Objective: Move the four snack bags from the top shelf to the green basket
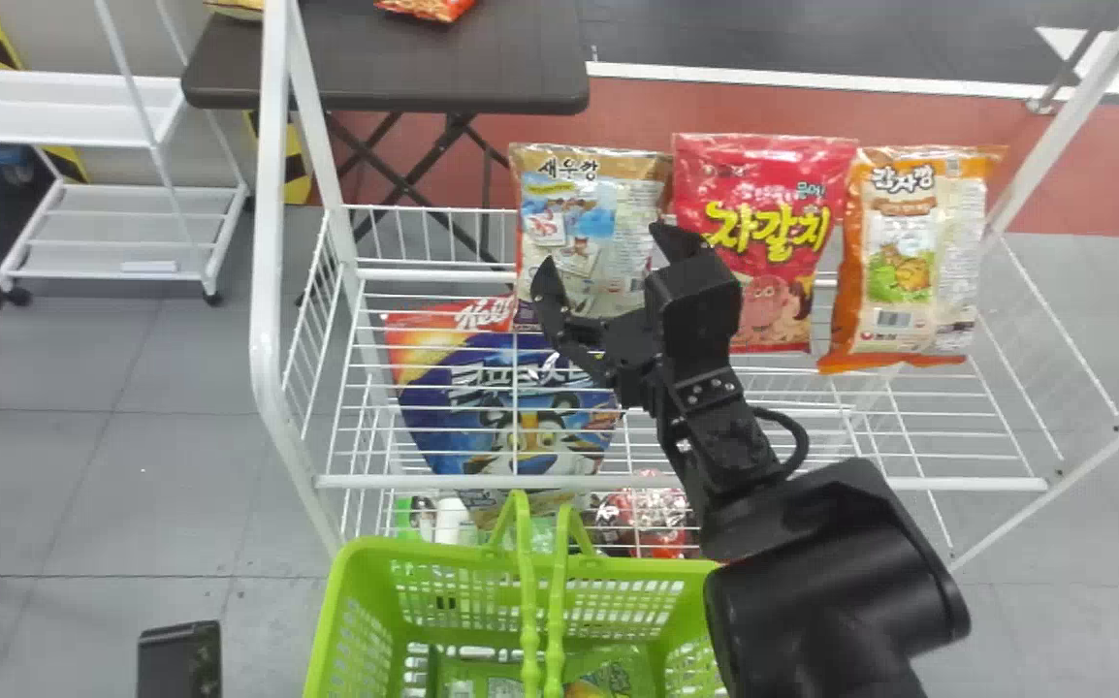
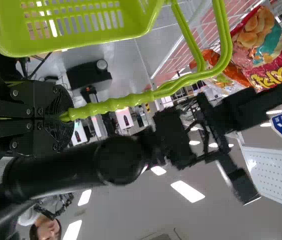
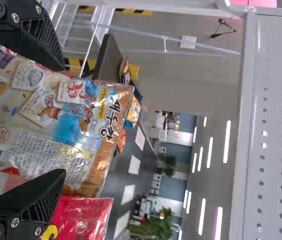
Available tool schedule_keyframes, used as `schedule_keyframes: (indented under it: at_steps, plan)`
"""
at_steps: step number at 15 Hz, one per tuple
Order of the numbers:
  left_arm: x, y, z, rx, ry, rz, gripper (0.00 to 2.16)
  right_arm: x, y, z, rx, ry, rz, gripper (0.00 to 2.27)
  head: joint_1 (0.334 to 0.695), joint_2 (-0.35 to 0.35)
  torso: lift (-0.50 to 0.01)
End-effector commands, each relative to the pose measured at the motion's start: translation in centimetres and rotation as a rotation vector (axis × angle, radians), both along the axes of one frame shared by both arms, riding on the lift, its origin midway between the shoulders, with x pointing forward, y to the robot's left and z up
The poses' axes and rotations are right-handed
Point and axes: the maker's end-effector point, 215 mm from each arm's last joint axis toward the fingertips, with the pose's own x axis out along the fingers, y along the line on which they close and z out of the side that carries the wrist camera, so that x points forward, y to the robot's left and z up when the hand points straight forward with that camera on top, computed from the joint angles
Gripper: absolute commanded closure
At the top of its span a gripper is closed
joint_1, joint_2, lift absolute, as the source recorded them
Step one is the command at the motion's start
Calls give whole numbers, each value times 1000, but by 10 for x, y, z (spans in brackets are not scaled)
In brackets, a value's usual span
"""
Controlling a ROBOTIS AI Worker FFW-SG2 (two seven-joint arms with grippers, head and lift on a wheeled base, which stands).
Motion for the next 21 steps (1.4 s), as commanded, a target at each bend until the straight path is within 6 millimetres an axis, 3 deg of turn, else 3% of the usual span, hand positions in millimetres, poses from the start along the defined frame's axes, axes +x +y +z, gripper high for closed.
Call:
schedule_keyframes:
  at_steps: [1,4,5,7,8,9,13,18,19,21]
  plan:
    - [4,6,-3,-4,12,2,1308,19,1,-19,-27,14,-6,87,695,-47,0]
    - [10,11,-2,-15,15,12,1305,45,0,-33,-29,62,5,154,695,-35,0]
    - [11,12,-3,-15,17,13,1305,50,3,-35,-27,83,26,400,695,-31,0]
    - [13,12,-4,-20,17,14,1305,48,13,-42,-36,119,75,1487,695,-17,0]
    - [13,12,-4,-20,17,14,1308,45,17,-47,-41,139,93,1878,695,-12,0]
    - [13,14,-3,-22,16,17,1305,41,23,-46,-40,148,111,2020,695,-7,0]
    - [13,16,-2,-25,17,21,1308,18,41,-37,-30,138,146,2108,695,25,0]
    - [11,16,1,-20,13,21,1308,-19,37,-7,17,138,132,2108,695,40,0]
    - [10,15,3,-21,9,20,1305,-30,33,3,42,131,128,2108,695,39,0]
    - [11,14,4,-18,4,20,1305,-51,7,21,41,127,108,2108,695,34,0]
